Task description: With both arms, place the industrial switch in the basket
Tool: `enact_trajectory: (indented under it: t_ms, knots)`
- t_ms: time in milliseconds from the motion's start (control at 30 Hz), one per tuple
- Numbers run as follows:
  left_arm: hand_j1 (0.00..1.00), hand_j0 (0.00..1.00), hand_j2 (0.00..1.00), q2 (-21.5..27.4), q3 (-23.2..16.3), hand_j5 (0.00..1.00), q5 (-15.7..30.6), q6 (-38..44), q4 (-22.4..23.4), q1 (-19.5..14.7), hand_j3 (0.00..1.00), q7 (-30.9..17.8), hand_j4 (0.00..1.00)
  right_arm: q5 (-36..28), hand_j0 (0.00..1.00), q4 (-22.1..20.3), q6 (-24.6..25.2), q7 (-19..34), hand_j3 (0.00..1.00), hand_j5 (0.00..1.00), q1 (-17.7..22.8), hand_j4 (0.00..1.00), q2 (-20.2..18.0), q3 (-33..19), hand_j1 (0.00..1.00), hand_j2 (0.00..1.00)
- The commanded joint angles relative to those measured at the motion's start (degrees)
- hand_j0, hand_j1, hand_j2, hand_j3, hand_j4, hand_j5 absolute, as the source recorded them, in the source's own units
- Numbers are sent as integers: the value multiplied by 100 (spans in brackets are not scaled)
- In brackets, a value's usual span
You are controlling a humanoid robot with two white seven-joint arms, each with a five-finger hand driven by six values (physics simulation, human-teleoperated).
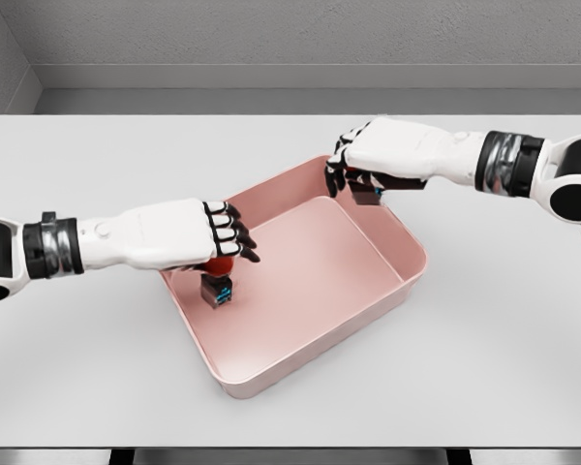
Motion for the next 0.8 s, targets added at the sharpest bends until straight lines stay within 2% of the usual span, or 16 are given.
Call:
enact_trajectory:
  t_ms: [0,133,267,433,467,500,533,600,767]
  knots:
    - [99,99,99,4,3,99,34,6,0,0,99,-22,99,-12,42,-1,9,-2,42,42,-18,42,152,62,42,42]
    - [100,100,100,13,3,100,34,6,0,0,100,-22,100,-12,42,-1,9,-2,42,42,-132,42,398,211,42,42]
    - [100,100,100,30,3,100,34,6,8,0,100,-22,100,-12,42,-1,9,-2,42,42,-141,42,451,440,42,42]
    - [100,100,100,153,91,100,87,6,70,-9,100,-13,100,-12,43,-1,0,-2,43,43,-141,43,442,475,43,43]
    - [100,100,100,197,117,100,104,6,70,-18,100,-13,100,-12,60,-1,0,-2,60,60,-132,60,433,475,60,60]
    - [100,100,100,206,134,100,104,6,79,-26,100,-4,100,-12,90,-1,0,-2,90,90,-141,90,433,475,90,90]
    - [100,100,100,215,205,100,122,6,79,-18,100,13,100,-12,100,-1,-34,-2,100,100,-141,100,442,475,100,100]
    - [100,100,100,259,214,100,183,6,87,-26,100,31,100,-12,100,-1,-184,-2,100,100,-141,100,442,475,100,100]
    - [100,100,100,522,380,100,429,6,87,-26,100,31,100,-12,100,-1,-184,-2,100,100,-141,100,442,475,100,100]
